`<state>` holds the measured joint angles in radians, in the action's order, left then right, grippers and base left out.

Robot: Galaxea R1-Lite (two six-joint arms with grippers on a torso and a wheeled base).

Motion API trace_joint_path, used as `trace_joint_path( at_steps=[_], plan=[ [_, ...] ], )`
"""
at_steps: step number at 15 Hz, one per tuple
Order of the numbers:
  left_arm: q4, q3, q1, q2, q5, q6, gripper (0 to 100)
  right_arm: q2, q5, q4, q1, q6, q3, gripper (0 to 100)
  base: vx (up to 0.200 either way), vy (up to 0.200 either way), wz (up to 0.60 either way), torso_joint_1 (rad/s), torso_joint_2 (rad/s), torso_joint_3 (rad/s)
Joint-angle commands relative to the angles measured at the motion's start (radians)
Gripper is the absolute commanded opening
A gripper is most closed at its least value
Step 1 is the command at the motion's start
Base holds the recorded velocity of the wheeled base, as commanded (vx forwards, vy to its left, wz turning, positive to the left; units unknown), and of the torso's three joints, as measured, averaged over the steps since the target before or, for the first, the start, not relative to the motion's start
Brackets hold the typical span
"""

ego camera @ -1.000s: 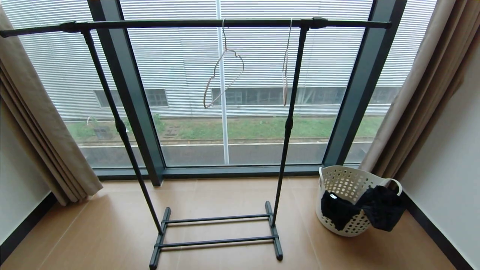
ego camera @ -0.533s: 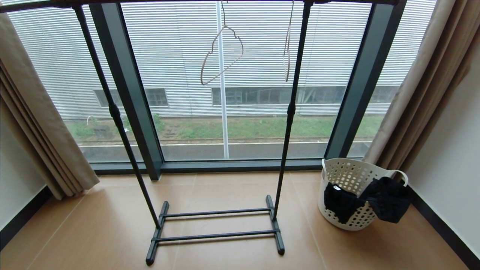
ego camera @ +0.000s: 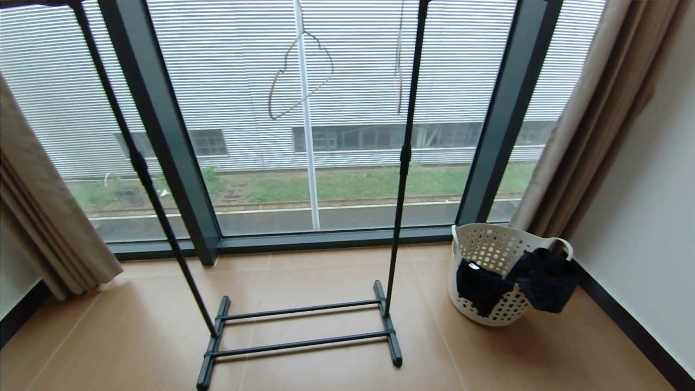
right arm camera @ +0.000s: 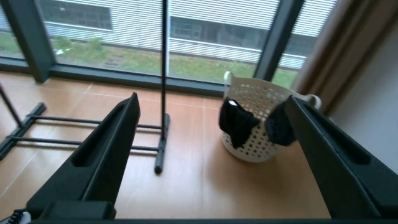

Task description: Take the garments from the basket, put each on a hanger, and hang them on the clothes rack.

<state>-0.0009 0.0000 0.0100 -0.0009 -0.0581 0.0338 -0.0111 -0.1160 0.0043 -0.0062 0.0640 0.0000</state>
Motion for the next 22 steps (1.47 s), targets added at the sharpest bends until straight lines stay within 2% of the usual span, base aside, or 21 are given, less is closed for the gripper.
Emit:
trace_joint_path(
  at_steps=[1,5,15,22],
  plan=[
    [-0.001,0.000,0.001,0.001,0.000,0.000,100,0.000,-0.001,0.000,0.000,0.000,0.000,100,0.000,0.000,-0.60,0.002,0.00,0.002],
    [-0.001,0.000,0.001,0.001,0.000,0.000,100,0.000,-0.001,0.000,0.000,0.000,0.000,100,0.000,0.000,-0.15,0.001,0.00,0.001],
    [-0.001,0.000,0.001,0.001,0.000,0.000,100,0.000,0.001,0.000,0.000,0.000,-0.002,100,0.000,-0.200,0.00,0.003,0.00,0.003],
    [-0.001,0.000,0.001,0.001,0.000,0.000,100,0.000,0.001,0.000,0.000,-0.001,0.000,100,0.200,0.000,0.00,0.001,0.00,0.002]
  ],
)
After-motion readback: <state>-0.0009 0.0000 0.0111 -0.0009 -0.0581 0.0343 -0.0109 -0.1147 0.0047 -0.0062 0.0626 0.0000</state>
